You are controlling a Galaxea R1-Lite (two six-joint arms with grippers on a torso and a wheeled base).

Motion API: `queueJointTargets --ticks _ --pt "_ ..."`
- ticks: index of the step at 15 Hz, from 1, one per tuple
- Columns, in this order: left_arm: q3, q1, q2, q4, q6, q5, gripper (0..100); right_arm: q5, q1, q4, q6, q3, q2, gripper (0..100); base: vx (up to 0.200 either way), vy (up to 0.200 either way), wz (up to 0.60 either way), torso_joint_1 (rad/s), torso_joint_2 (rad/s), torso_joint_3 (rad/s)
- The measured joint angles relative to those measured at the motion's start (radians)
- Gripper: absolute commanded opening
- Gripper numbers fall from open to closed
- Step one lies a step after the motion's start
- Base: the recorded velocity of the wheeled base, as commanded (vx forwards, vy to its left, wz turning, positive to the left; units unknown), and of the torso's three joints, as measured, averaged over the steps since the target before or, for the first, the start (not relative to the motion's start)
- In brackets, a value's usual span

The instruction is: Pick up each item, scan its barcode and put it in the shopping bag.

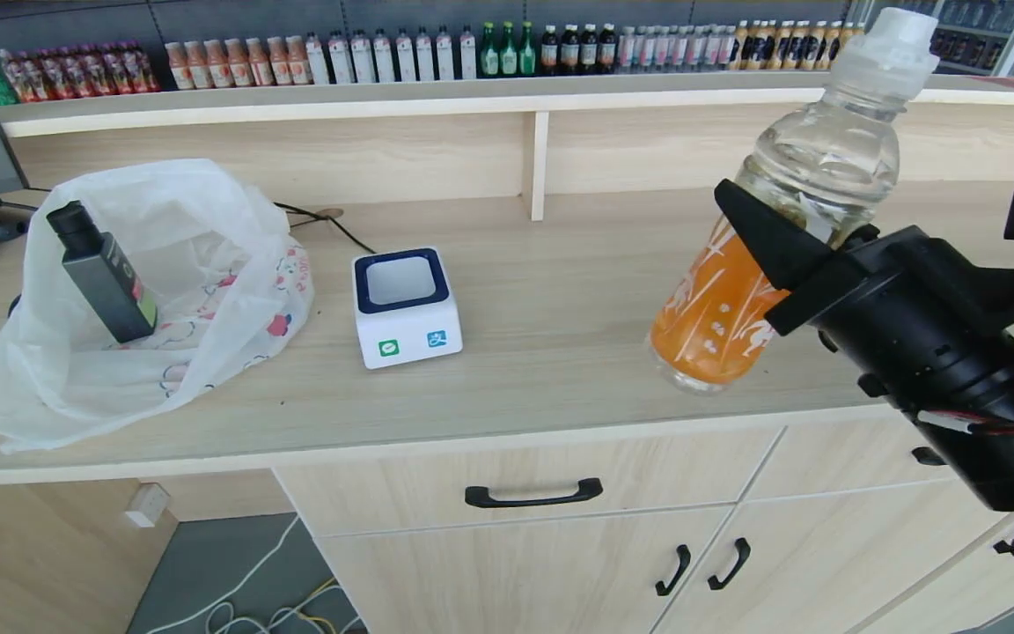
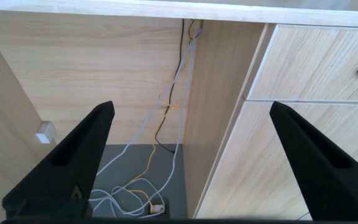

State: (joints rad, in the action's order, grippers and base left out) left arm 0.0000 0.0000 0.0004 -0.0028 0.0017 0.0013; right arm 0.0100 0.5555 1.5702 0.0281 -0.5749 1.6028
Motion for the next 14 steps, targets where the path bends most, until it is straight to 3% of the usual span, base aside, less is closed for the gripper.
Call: queueJointTargets --ticks 7,14 --pt "0.0 0.0 0.0 0.0 0.001 0.0 100 -0.008 -0.115 0.0 -0.061 -0.039 0.02 0 0.0 0.0 0.0 0.0 0.0 0.0" --pt "0.0 -0.001 0.0 0.0 0.009 0.0 100 -0.008 -0.123 -0.001 -0.08 -0.061 0.017 0 0.0 0.0 0.0 0.0 0.0 0.0"
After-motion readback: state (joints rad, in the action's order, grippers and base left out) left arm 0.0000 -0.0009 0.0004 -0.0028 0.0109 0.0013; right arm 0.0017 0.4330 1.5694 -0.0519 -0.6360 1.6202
